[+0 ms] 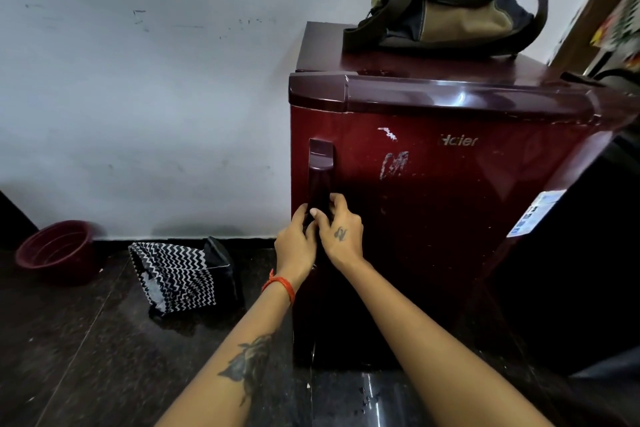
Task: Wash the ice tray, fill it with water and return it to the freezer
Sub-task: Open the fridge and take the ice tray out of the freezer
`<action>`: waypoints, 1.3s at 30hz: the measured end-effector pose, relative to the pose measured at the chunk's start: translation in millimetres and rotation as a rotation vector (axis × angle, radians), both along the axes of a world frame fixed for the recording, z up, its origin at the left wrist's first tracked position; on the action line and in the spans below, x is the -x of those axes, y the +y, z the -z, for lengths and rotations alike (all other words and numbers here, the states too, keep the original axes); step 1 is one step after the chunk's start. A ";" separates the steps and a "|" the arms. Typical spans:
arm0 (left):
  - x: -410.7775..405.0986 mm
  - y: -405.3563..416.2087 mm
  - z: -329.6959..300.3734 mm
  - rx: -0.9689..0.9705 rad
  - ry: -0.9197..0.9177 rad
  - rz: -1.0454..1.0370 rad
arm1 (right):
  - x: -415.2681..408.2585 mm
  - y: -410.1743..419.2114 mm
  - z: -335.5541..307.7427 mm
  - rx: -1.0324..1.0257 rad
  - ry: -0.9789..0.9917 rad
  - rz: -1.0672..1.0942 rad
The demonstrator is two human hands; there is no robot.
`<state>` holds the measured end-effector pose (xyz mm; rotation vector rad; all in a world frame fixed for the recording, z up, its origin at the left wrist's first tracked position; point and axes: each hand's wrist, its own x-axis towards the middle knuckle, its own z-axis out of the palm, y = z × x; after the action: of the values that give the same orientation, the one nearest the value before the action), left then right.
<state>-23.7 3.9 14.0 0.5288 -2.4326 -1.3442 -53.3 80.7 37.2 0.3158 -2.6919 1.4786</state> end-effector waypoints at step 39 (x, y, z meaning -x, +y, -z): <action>-112.3 61.6 18.6 -0.012 0.313 -0.146 | -106.7 61.4 12.7 0.113 0.141 -0.020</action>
<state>88.7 65.5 -4.6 0.4513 -2.0942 -1.2755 53.4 142.1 24.5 0.4246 -2.4931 1.5432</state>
